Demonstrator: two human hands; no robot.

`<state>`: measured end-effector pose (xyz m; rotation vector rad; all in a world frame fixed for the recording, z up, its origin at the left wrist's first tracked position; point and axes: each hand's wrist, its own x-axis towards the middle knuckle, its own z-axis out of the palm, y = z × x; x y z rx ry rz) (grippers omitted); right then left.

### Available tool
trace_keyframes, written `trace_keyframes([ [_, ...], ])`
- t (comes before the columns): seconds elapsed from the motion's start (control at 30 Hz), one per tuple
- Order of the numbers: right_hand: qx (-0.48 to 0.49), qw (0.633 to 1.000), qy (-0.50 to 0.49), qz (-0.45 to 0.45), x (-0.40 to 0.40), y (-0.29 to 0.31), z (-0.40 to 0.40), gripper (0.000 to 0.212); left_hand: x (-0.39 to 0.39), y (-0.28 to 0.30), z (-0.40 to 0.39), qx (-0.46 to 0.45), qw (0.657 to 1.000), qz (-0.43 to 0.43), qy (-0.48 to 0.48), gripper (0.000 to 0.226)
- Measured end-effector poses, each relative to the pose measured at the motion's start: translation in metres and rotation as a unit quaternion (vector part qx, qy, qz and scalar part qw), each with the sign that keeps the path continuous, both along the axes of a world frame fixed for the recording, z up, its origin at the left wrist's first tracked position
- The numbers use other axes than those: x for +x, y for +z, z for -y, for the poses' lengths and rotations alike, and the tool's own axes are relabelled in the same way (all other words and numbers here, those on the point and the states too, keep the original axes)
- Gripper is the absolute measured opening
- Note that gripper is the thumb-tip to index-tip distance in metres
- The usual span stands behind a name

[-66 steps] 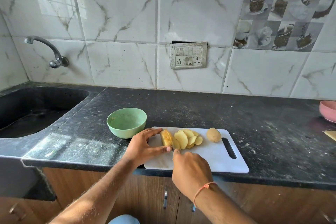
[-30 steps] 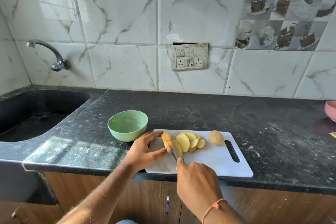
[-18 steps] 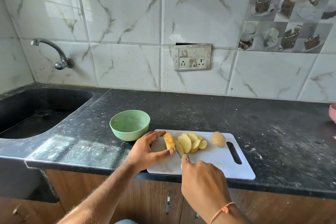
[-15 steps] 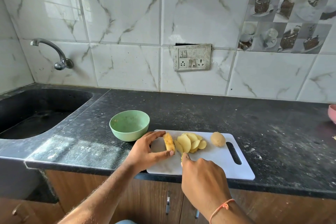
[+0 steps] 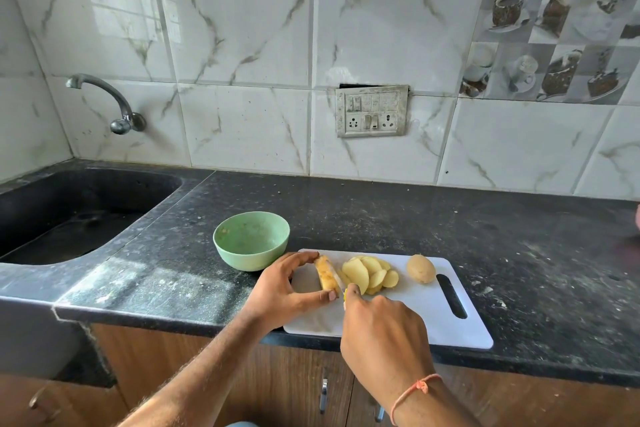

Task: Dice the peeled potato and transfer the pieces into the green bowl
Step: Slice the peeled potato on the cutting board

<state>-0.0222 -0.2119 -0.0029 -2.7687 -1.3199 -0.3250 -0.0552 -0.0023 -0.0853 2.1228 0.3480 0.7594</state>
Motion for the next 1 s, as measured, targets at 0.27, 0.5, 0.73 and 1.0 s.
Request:
trace_keyframes([
  [0.27,-0.016,0.999,-0.019,-0.034,0.002,-0.008,0.003,0.054,0.0,-0.002,-0.002,-0.006,1.0,0.001,-0.002,0.063],
  [0.5,0.008,1.0,-0.014,-0.011,0.006,-0.007,-0.005,0.05,-0.003,0.002,0.0,-0.01,1.0,-0.003,-0.007,0.066],
  [0.73,0.016,1.0,-0.019,-0.015,0.016,-0.003,-0.029,0.04,-0.002,0.002,-0.001,-0.011,1.0,0.001,-0.008,0.07],
  [1.0,0.009,0.999,-0.033,-0.031,0.026,-0.009,-0.034,0.041,0.001,0.0,-0.004,-0.011,1.0,0.007,-0.011,0.067],
])
